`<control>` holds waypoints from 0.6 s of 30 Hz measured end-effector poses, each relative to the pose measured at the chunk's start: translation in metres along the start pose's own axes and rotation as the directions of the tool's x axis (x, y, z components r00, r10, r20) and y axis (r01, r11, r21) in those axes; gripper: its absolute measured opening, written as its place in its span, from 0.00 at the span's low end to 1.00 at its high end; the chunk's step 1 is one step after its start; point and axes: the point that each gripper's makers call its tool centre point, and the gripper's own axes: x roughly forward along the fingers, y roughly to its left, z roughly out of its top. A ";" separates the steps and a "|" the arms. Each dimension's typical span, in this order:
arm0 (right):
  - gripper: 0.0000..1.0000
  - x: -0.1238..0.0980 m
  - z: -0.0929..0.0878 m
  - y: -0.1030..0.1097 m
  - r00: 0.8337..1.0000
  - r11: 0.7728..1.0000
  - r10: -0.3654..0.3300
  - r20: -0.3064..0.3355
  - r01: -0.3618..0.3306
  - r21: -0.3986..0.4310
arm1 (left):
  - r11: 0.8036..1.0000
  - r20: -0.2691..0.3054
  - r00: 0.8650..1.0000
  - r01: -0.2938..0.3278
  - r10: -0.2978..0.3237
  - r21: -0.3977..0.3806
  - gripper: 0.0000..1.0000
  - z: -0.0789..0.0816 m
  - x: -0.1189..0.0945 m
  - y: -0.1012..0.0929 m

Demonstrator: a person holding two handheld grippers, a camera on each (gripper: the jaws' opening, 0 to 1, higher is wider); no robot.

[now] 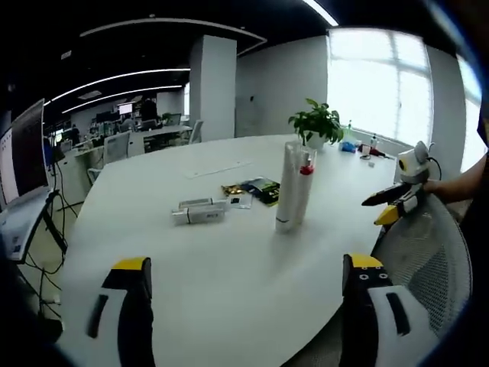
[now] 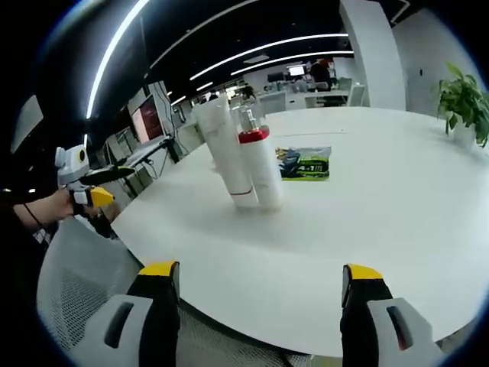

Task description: Arrange the skincare products in the storage area until every visible bottle or jar stands upright without overlapping.

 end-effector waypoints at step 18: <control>0.91 -0.001 -0.006 0.011 0.998 0.999 0.048 -0.033 -0.047 0.010 | 0.957 -0.211 0.975 0.119 -0.063 0.263 0.56 0.034 0.084 0.062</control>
